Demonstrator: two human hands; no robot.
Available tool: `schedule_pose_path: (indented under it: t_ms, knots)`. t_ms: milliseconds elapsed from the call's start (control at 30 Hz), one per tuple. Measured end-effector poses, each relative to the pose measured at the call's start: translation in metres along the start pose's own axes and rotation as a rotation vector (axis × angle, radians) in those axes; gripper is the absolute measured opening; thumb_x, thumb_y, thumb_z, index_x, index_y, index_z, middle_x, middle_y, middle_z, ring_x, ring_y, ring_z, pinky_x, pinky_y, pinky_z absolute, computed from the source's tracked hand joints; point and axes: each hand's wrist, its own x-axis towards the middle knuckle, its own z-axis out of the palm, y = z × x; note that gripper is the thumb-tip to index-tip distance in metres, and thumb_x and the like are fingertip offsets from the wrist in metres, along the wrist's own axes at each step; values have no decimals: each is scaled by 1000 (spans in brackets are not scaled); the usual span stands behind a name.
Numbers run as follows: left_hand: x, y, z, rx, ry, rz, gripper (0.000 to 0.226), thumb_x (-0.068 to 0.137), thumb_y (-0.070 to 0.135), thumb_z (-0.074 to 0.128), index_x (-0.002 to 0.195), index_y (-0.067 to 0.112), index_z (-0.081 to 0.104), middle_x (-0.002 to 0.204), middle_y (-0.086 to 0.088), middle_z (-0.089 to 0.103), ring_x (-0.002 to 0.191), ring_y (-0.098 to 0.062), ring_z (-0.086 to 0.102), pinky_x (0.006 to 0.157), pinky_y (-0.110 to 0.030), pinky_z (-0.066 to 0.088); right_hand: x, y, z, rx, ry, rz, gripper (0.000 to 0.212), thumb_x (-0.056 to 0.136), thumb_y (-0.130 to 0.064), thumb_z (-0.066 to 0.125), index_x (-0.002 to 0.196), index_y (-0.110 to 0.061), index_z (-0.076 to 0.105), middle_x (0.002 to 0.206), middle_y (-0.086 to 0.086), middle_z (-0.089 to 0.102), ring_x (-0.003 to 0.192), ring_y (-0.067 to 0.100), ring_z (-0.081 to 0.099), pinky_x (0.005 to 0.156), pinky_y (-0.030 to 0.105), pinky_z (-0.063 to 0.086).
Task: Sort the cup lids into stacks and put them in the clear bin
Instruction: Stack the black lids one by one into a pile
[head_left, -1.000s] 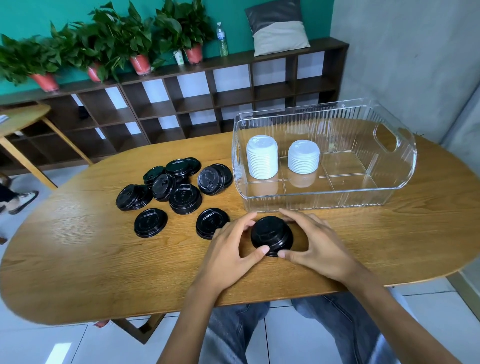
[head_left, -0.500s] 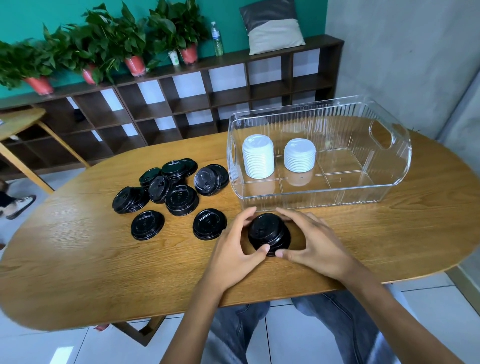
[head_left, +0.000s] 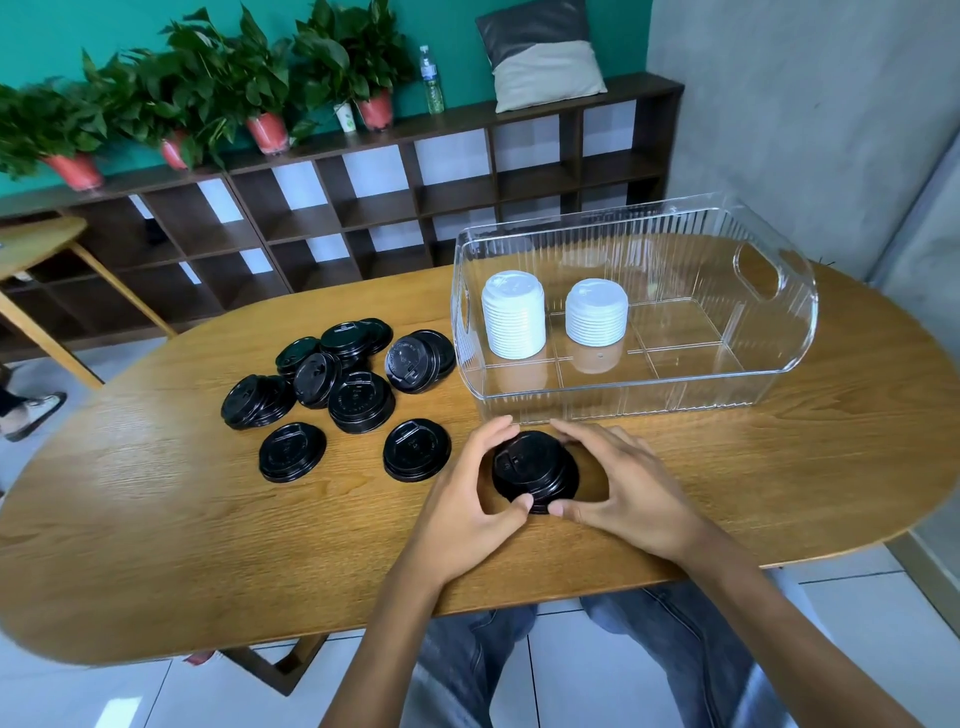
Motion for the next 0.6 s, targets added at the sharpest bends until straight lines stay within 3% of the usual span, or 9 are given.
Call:
schedule_pose_path:
  t_ms: [267, 400, 600]
  knots:
    - [-2, -1, 0, -16, 23, 23, 79, 81, 32, 72, 149, 48, 35, 147, 23, 47, 141, 0, 44, 115, -26, 36, 0, -1, 0, -21, -3, -4, 87, 78, -66, 69, 151, -43, 29, 134, -33, 40, 129, 0, 38, 105, 27, 24]
    - [-3, -1, 1, -15, 13, 10, 85, 82, 32, 73, 154, 45, 30, 148, 24, 48, 143, -1, 43, 118, -32, 35, 0, -4, -2, -27, -13, -1, 89, 77, -70, 67, 152, -41, 28, 144, -26, 42, 132, 0, 35, 106, 26, 21]
    - [-3, -1, 1, 4, 10, 32, 90, 82, 27, 77, 155, 46, 26, 149, 24, 49, 144, -4, 44, 119, -40, 36, -2, -8, -5, -17, -24, -7, 87, 80, -78, 46, 154, -34, 31, 150, -21, 39, 137, 1, 32, 115, 33, 23]
